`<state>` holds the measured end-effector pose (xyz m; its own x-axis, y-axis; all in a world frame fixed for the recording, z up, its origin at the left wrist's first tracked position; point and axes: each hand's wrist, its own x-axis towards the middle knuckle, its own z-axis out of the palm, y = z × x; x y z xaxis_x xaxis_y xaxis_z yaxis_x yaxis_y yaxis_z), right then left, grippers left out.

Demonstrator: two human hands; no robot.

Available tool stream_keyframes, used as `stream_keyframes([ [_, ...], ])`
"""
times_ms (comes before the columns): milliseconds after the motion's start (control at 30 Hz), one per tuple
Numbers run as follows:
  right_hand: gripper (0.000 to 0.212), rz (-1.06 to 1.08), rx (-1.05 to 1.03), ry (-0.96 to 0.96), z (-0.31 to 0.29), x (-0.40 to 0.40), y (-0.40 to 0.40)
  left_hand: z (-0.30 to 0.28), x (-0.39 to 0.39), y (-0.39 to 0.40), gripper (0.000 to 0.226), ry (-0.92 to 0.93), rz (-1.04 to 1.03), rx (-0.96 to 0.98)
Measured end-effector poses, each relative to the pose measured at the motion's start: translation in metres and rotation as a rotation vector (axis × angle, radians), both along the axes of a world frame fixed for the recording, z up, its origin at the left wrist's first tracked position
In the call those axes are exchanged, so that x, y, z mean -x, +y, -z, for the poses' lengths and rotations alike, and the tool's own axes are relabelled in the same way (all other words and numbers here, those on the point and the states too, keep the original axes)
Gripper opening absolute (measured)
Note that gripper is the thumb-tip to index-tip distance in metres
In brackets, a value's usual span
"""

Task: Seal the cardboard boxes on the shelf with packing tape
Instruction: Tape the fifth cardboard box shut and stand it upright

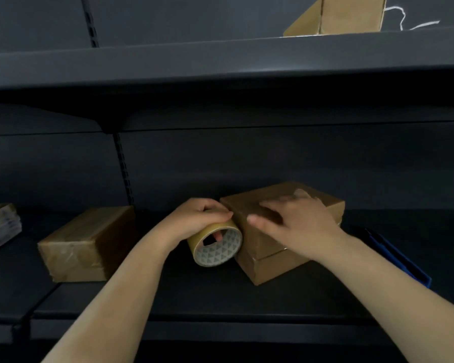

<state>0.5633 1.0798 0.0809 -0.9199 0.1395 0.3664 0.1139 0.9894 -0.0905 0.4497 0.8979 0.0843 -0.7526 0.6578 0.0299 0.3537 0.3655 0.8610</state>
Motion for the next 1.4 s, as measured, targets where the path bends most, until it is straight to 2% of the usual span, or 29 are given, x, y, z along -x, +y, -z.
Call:
stream_keyframes([
  [67, 0.093, 0.075, 0.21, -0.073, -0.013, 0.018, 0.0, -0.007, 0.001, 0.0, 0.027, -0.062, 0.016, 0.037],
  [100, 0.091, 0.129, 0.252, -0.154, -0.016, 0.028, -0.001, -0.01, 0.001, 0.0, 0.028, -0.103, 0.035, 0.062],
  [200, 0.097, 0.229, 0.186, -0.354, -0.011, 0.049, -0.004, -0.014, 0.003, -0.003, 0.036, -0.236, 0.125, 0.086],
  [400, 0.106, 0.213, 0.182, -0.443, -0.009, 0.064, 0.01, -0.005, 0.002, -0.01, 0.044, -0.459, 0.236, -0.083],
  [533, 0.11, 0.079, 0.2, -0.462, -0.009, 0.066, 0.023, 0.018, -0.02, -0.004, 0.037, -0.537, 0.125, -0.17],
  [600, 0.115, 0.016, 0.218, -0.493, -0.012, 0.068, 0.028, 0.032, -0.031, 0.0, 0.033, -0.493, 0.036, -0.197],
  [667, 0.119, -0.049, 0.231, -0.508, -0.015, 0.071, 0.03, 0.038, -0.034, -0.001, 0.039, -0.445, -0.019, -0.224],
  [767, 0.106, -0.149, 0.267, -0.418, -0.019, 0.07, 0.029, 0.029, -0.035, -0.008, 0.049, -0.544, 0.068, -0.255],
  [867, 0.069, -0.241, 0.164, -0.137, -0.025, 0.058, 0.023, 0.028, -0.04, -0.008, 0.036, -0.397, 0.096, -0.163],
  [900, 0.061, -0.273, 0.105, -0.035, -0.024, 0.052, 0.02, 0.029, -0.041, -0.005, 0.033, -0.322, 0.073, -0.138],
  [933, 0.062, -0.306, 0.086, 0.025, -0.022, 0.043, 0.016, 0.031, -0.042, -0.003, 0.031, -0.235, 0.052, -0.125],
  [1033, 0.082, -0.35, 0.088, -0.037, -0.011, 0.022, 0.011, 0.037, -0.038, 0.001, 0.024, -0.014, 0.052, -0.121],
  [1133, 0.058, -0.354, 0.091, -0.053, 0.008, 0.016, 0.019, 0.044, -0.036, 0.002, 0.024, -0.033, 0.138, -0.199],
  [1267, 0.039, -0.398, 0.3, 0.095, 0.02, 0.024, 0.021, 0.044, -0.033, 0.009, 0.027, -0.155, 0.188, -0.231],
  [1400, 0.036, -0.462, 0.392, 0.139, 0.024, 0.032, 0.03, 0.037, -0.029, 0.008, 0.043, -0.14, 0.253, -0.134],
])
